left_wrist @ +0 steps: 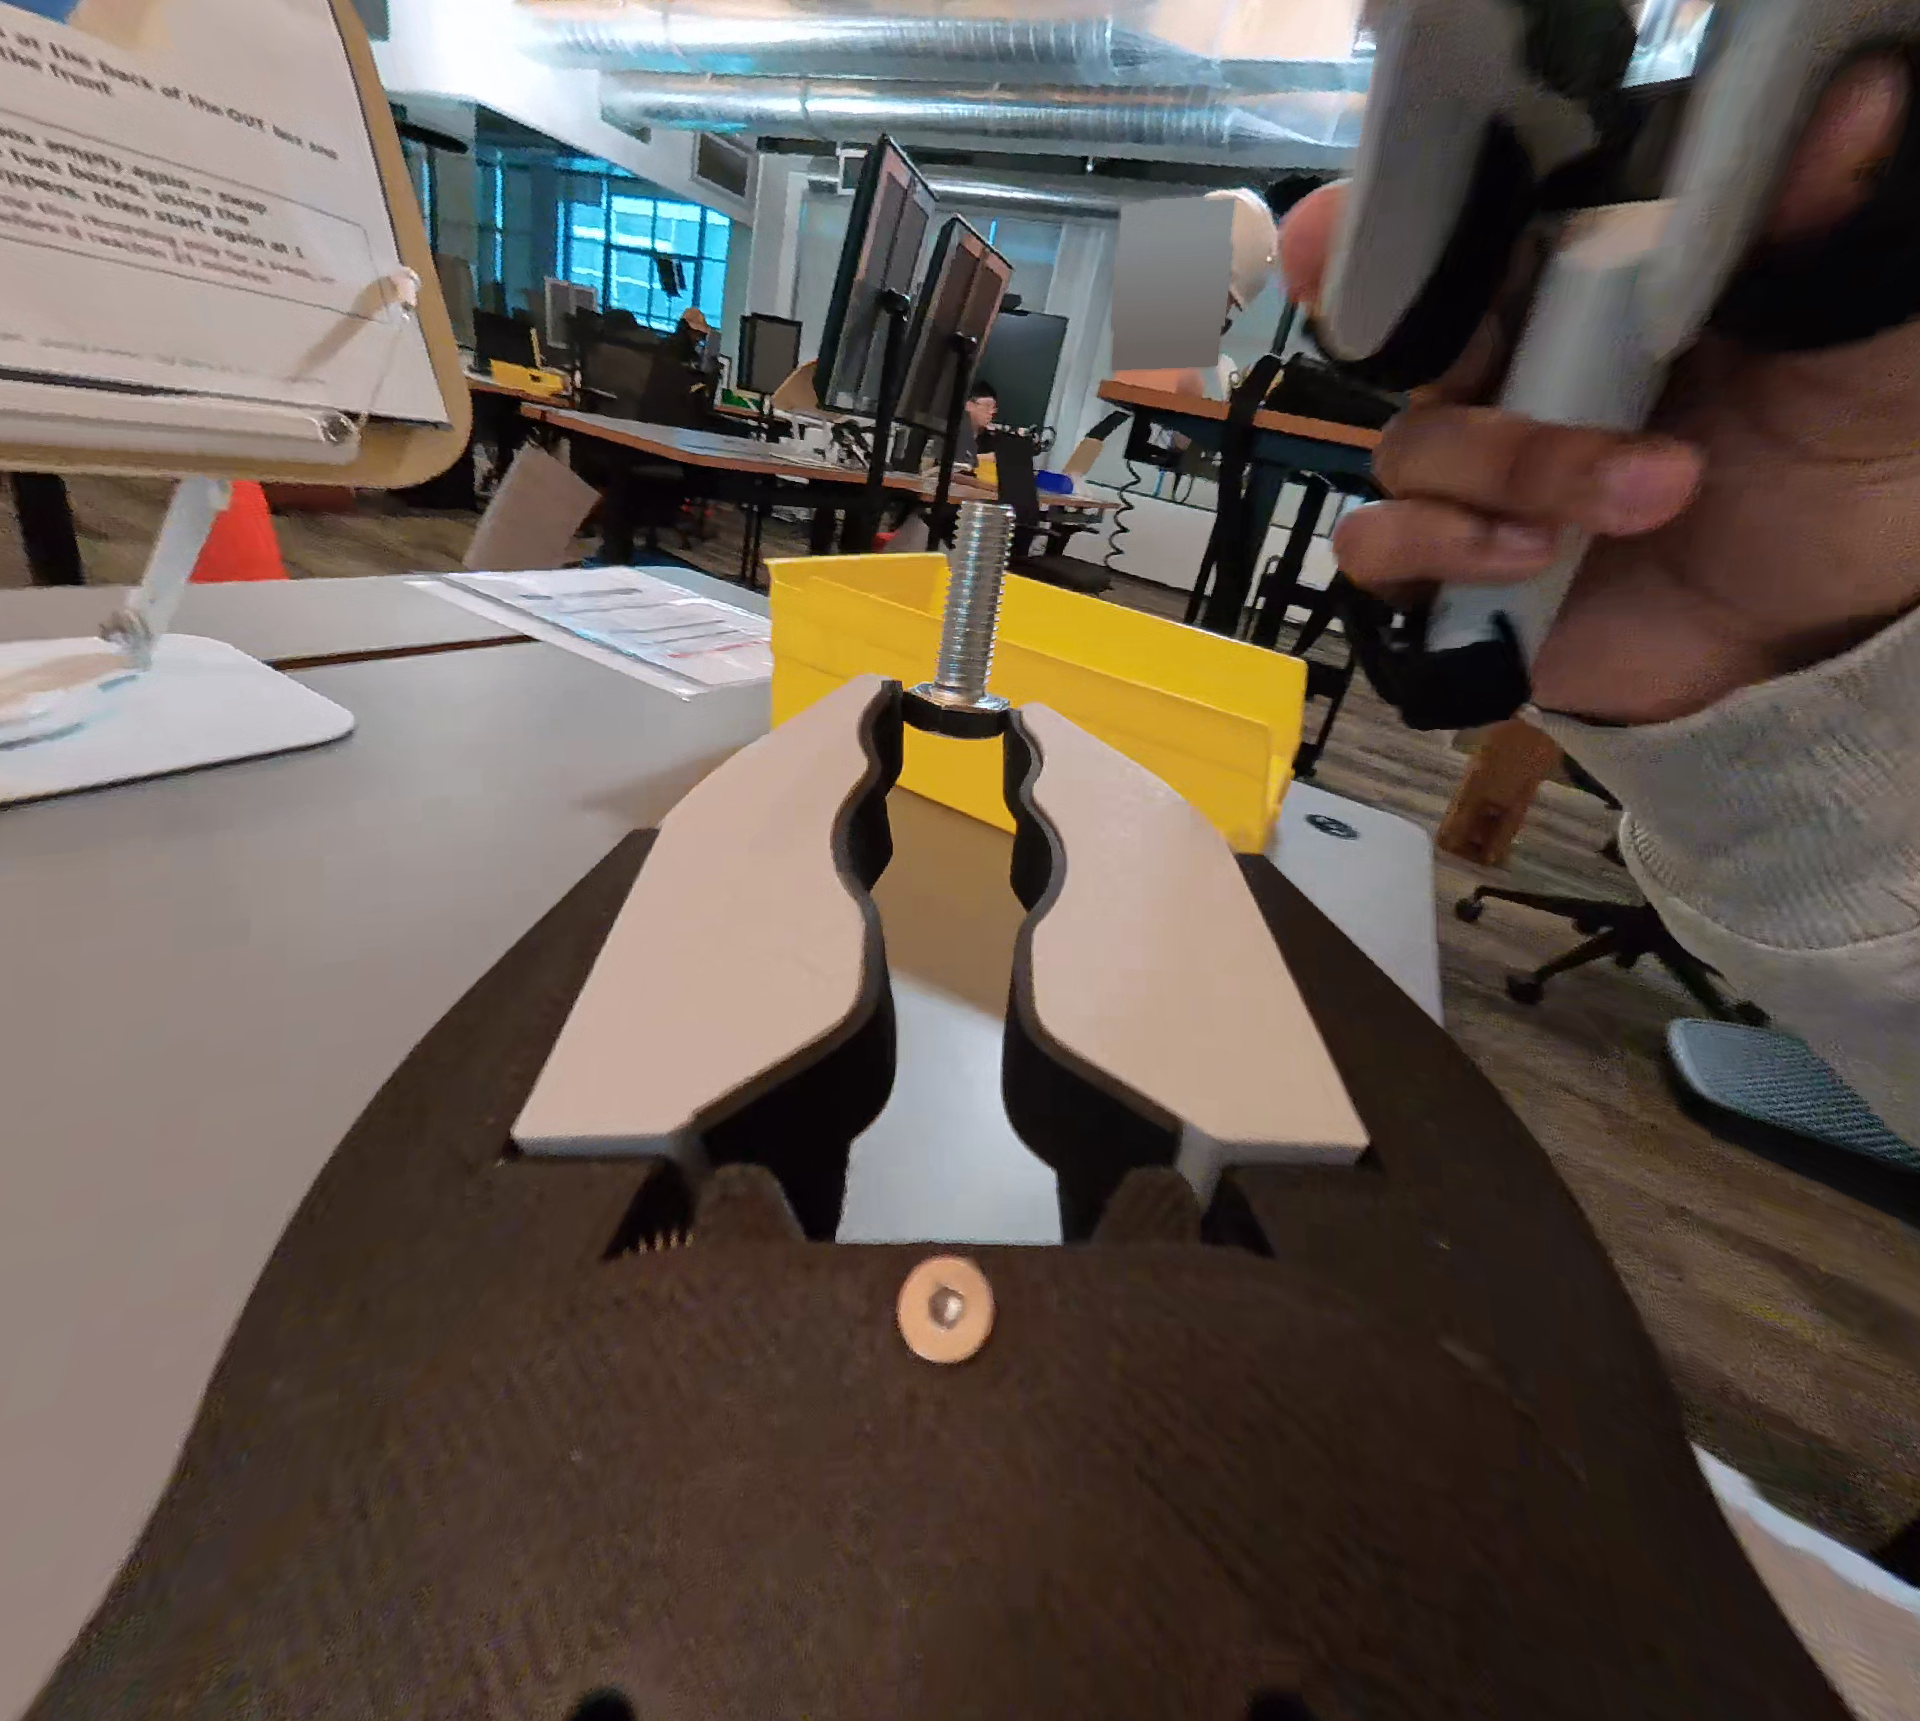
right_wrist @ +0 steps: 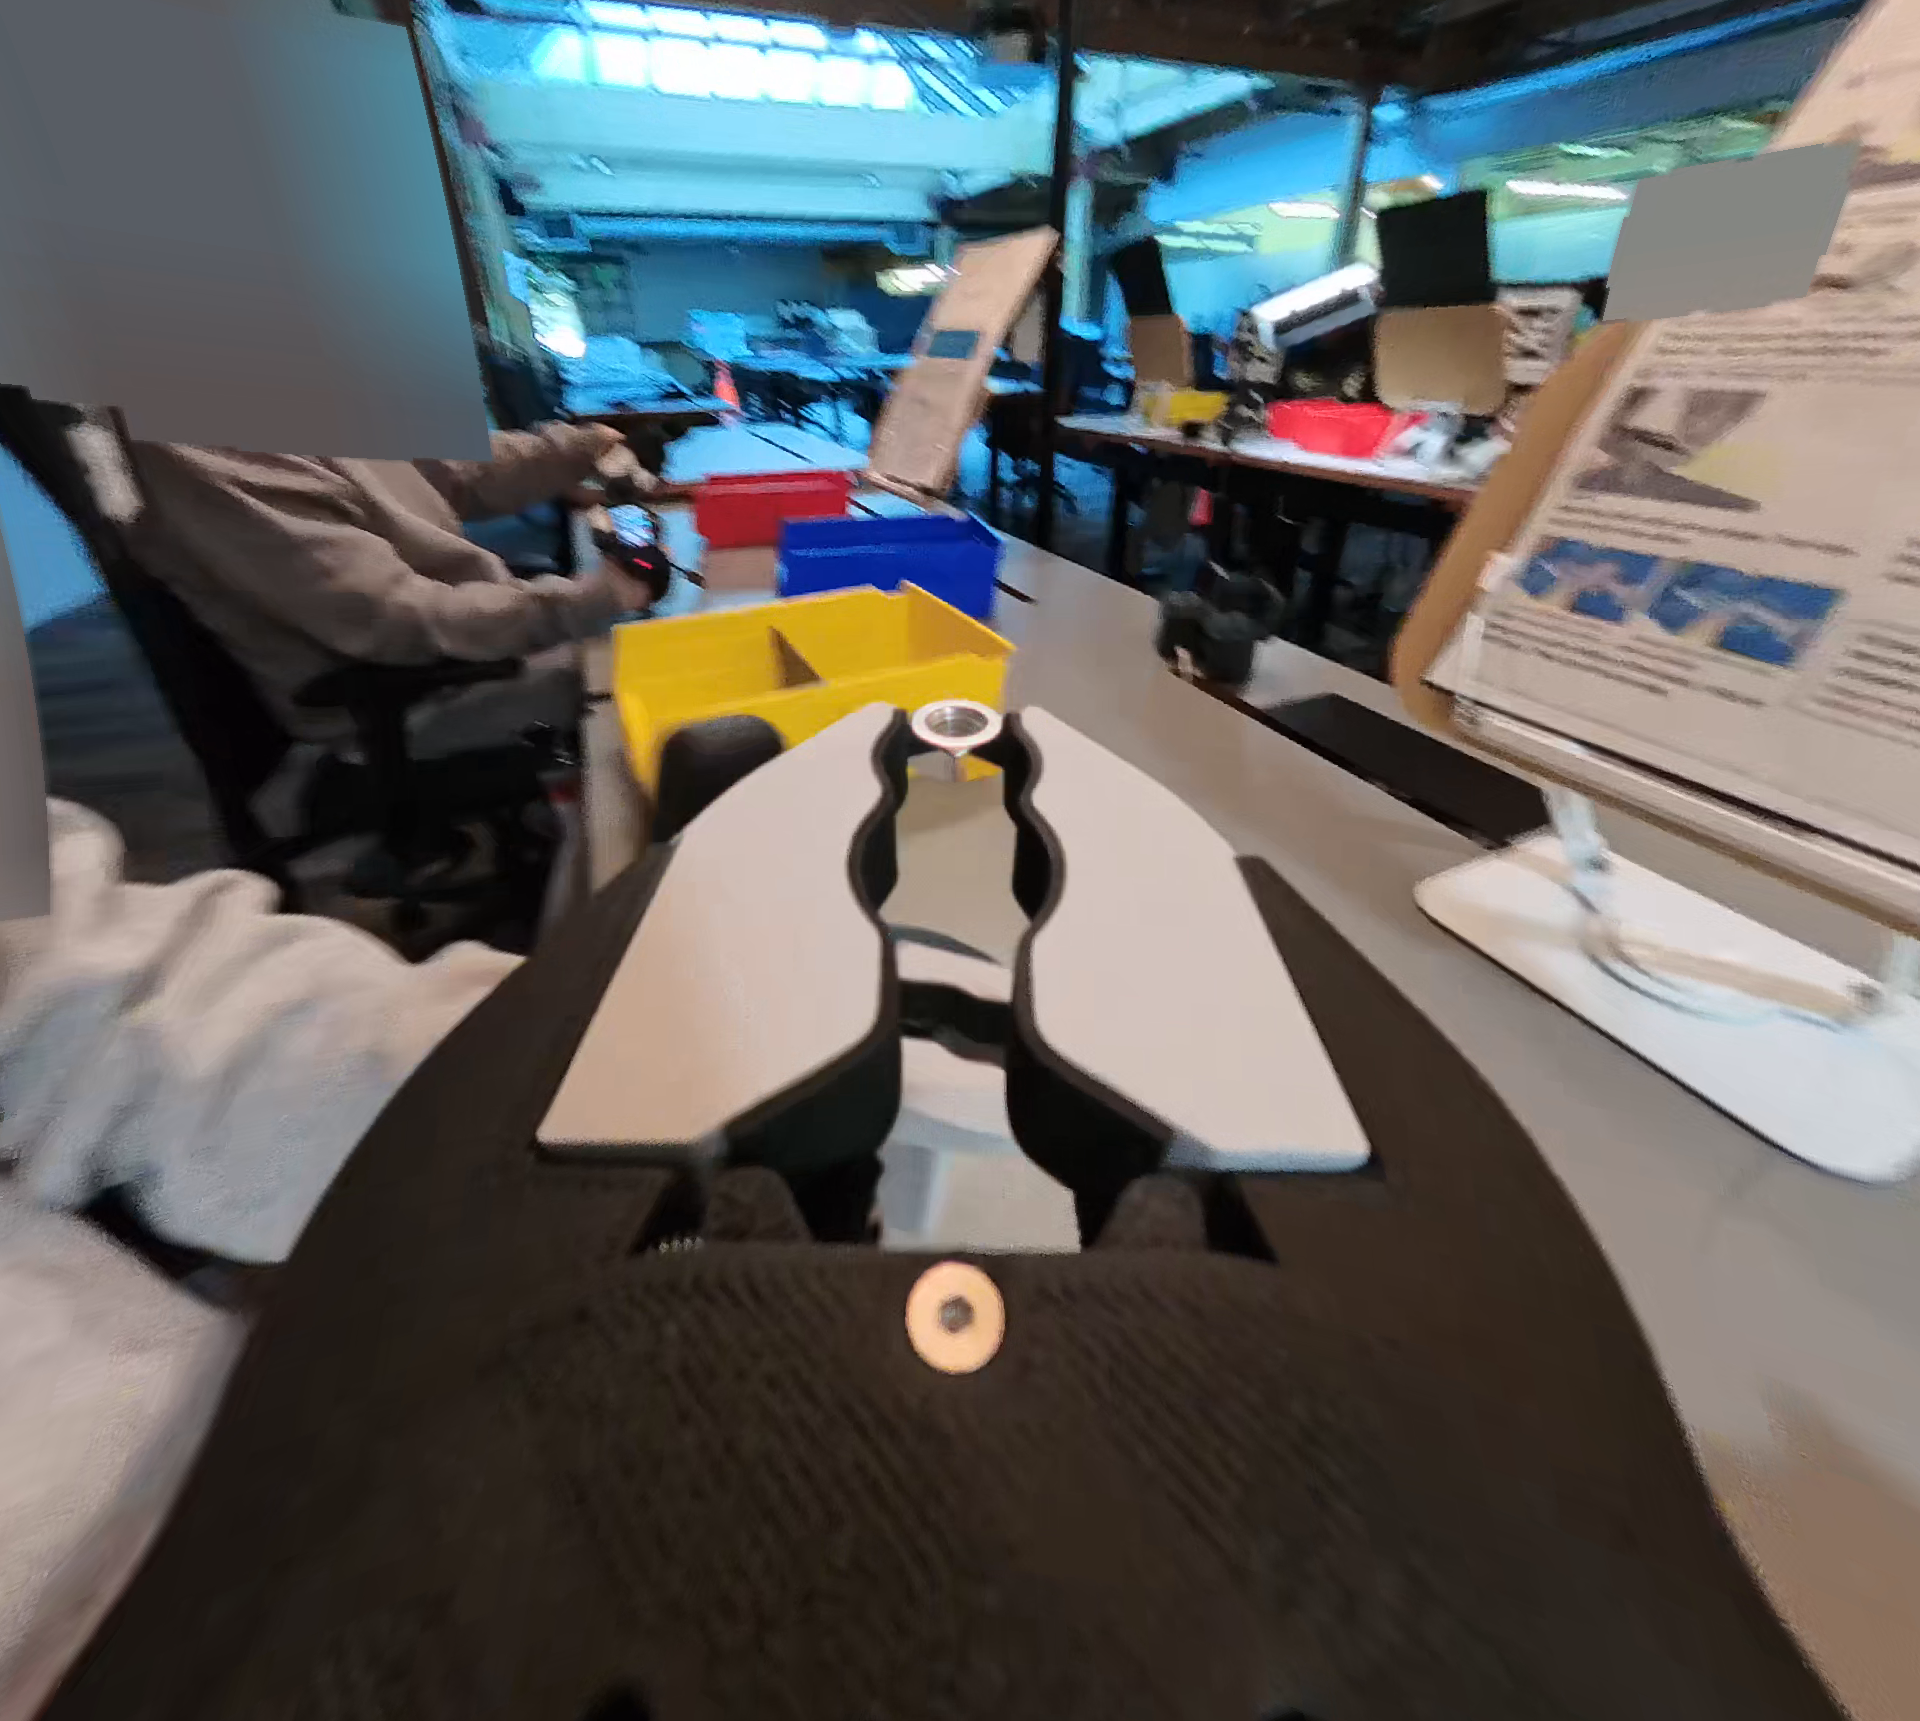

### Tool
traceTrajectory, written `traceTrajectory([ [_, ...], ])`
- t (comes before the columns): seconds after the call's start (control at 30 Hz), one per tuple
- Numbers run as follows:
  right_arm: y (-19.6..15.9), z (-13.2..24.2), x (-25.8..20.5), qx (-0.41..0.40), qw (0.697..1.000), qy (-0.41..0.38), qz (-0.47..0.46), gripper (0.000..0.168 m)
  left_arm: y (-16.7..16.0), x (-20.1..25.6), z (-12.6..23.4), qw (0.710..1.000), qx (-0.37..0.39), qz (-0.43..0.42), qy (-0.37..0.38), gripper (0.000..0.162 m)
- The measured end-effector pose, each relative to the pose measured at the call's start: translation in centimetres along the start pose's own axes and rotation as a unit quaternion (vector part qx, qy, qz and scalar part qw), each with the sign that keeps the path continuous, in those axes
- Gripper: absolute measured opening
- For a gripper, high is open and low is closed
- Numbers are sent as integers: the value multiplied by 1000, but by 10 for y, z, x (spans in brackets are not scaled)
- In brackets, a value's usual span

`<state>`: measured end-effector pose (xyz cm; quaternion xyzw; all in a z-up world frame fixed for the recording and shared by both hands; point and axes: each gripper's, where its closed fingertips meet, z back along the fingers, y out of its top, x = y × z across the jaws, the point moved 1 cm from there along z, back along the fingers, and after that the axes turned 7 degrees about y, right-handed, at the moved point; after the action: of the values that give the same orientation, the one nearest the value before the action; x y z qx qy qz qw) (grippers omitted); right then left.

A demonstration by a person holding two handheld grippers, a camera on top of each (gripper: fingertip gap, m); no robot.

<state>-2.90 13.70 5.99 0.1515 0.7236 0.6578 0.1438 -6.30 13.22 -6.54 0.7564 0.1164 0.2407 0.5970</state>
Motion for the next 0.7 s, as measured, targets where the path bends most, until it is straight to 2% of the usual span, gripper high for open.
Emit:
traceTrajectory([
  [0.1,-34,1,26,-26,998,-43,-46,18,-1,4,9,1000,15,-6,2,20],
  [0.17,-58,3,25,-47,995,-33,-79,18,-7,11,14,1000,4,-20,-22,20],
  [0.27,-78,10,23,-81,994,-27,-69,18,-15,23,15,996,-17,-29,-85,20],
  [0.33,-82,13,23,-101,993,-26,-47,18,-21,20,13,995,-29,-19,-96,20],
  [0.47,-86,12,21,-125,992,-20,-26,18,-19,14,11,993,-12,63,-98,20],
  [0.7,-91,1,10,-144,989,-6,-15,18,-19,17,12,991,-15,75,-108,20],
])
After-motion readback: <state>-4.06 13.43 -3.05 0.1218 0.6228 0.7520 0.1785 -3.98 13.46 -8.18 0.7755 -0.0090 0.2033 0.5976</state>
